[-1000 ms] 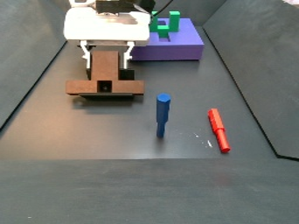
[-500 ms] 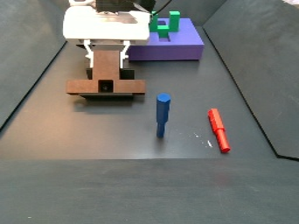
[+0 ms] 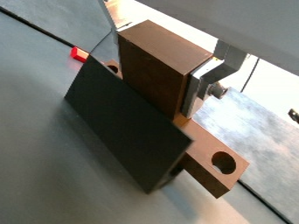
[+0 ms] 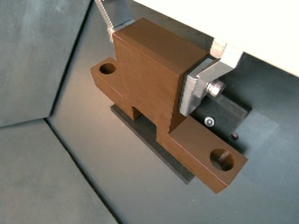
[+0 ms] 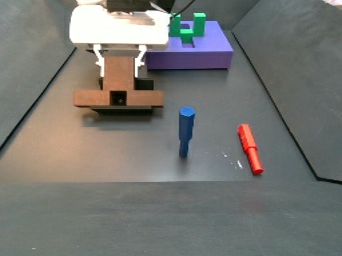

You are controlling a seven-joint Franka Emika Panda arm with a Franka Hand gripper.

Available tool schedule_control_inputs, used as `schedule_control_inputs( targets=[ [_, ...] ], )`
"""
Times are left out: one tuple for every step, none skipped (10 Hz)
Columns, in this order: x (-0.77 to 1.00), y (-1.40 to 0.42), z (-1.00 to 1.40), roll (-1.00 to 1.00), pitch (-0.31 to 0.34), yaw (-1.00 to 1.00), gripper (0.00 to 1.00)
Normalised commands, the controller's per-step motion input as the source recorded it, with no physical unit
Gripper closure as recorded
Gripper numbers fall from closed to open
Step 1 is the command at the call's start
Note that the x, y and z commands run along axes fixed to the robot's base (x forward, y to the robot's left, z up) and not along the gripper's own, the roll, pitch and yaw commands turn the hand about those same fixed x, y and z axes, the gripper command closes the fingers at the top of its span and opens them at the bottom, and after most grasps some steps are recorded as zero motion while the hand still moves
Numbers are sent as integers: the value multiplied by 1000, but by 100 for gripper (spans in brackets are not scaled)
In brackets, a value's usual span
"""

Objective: Pick up the brown object. Move up. Place the brown object on the fixture. Regrasp the brown object. Move to above the board. Insert the brown object.
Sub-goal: Regrasp the brown object, then move to above the board.

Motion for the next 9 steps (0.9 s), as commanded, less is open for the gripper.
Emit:
schedule_control_inputs(
  targets=[
    [0, 0, 0, 0, 0, 0, 100],
    [0, 0, 0, 0, 0, 0, 100],
    [0, 0, 0, 0, 0, 0, 100],
    [0, 0, 0, 0, 0, 0, 100],
    [0, 0, 0, 0, 0, 0, 100],
    [0, 0, 0, 0, 0, 0, 100],
    [0, 0, 1400, 0, 0, 0, 100],
    [-12, -3, 1400, -51, -18, -11, 100],
    [-40, 11, 1400, -120, -52, -16, 100]
  ],
)
